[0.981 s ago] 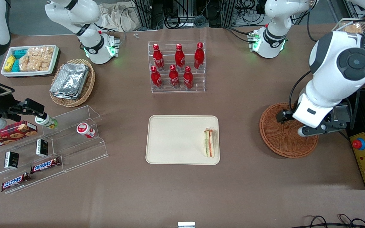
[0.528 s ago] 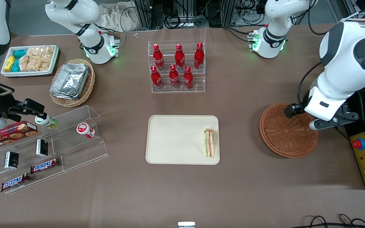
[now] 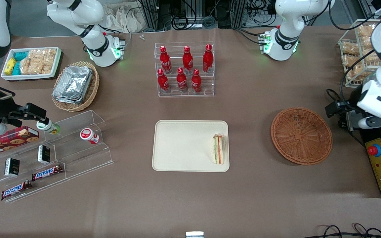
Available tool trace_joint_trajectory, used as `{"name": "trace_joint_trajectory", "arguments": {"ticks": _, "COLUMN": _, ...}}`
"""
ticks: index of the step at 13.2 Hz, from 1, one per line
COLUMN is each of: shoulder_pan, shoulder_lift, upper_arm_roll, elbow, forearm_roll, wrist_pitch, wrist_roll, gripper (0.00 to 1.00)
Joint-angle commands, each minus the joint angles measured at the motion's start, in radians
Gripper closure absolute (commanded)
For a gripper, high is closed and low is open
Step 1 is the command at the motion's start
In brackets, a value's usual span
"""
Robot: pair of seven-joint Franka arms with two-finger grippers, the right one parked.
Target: Place sandwich from basket to tray
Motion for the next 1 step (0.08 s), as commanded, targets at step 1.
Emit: {"name": "trace_joint_trajectory", "arguments": {"ticks": 1, "shoulder_pan": -0.011, "shoulder_lift": 0.045, "upper_arm_roll": 0.023, "elbow": 0.088, "forearm_roll": -0.031, "wrist_pitch": -0.049, "wrist_roll": 0.020, "gripper": 0.01}}
